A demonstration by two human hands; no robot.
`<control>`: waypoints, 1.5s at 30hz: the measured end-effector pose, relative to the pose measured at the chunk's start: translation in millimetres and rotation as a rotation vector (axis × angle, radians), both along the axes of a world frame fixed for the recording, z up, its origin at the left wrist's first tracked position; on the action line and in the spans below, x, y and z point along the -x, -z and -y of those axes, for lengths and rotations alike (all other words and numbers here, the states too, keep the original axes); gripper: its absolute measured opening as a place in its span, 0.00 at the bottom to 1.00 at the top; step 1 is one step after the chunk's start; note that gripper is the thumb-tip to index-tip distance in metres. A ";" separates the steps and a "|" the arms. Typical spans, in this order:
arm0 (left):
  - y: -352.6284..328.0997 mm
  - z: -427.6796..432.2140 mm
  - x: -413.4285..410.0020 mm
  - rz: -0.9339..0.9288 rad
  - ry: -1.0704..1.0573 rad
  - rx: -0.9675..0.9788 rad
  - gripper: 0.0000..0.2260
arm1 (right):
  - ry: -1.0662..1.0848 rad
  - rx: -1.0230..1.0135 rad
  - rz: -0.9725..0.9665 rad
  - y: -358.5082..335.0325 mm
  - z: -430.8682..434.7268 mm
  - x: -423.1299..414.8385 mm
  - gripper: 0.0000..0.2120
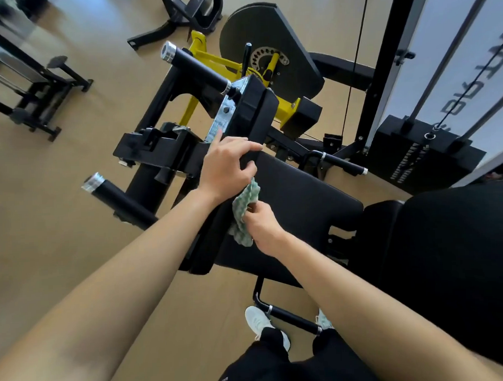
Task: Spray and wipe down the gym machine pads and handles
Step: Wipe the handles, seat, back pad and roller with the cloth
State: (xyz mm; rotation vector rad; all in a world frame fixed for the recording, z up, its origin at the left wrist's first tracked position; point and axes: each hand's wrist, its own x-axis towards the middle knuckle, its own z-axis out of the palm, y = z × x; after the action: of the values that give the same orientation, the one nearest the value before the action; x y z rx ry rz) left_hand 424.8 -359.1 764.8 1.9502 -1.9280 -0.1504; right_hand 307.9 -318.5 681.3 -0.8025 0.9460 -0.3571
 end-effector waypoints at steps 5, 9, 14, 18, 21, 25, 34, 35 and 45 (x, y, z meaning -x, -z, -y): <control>11.5 -69.4 3.6 -0.146 0.001 0.011 0.12 | -0.337 0.209 0.047 6.8 -59.4 36.8 0.09; 27.3 -130.9 20.9 -0.300 -0.008 -0.043 0.11 | -0.309 0.265 0.001 21.4 -82.3 78.6 0.07; 68.2 -191.5 54.9 -0.531 -0.057 -0.259 0.10 | -0.195 0.279 -0.118 36.7 -103.3 121.0 0.19; 116.6 -216.8 64.4 -0.891 -0.271 -0.664 0.17 | -0.128 0.236 -0.231 51.7 -130.7 135.7 0.32; 148.7 -235.5 69.8 -1.230 -0.291 -0.959 0.16 | -0.092 0.150 -0.348 66.8 -160.8 138.7 0.38; 195.2 -267.6 70.9 -1.155 -0.099 -1.134 0.13 | 0.056 0.021 -0.449 89.5 -203.1 141.4 0.27; 293.5 -306.2 47.7 -0.757 0.028 -1.242 0.05 | 0.366 -0.176 -0.683 189.2 -295.9 134.1 0.14; 301.7 -307.5 45.6 -0.693 0.037 -1.239 0.05 | 0.379 -0.214 -0.686 194.3 -301.0 128.5 0.14; 339.6 -280.3 30.5 -0.522 0.127 -0.956 0.14 | 0.708 -0.776 -0.354 270.5 -322.5 73.8 0.13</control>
State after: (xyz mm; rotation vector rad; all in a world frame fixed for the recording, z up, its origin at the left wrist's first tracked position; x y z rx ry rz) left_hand 394.3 -78.8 425.2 1.9515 -1.7273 -1.6867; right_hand 234.1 4.0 410.9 0.2164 1.5586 -0.4140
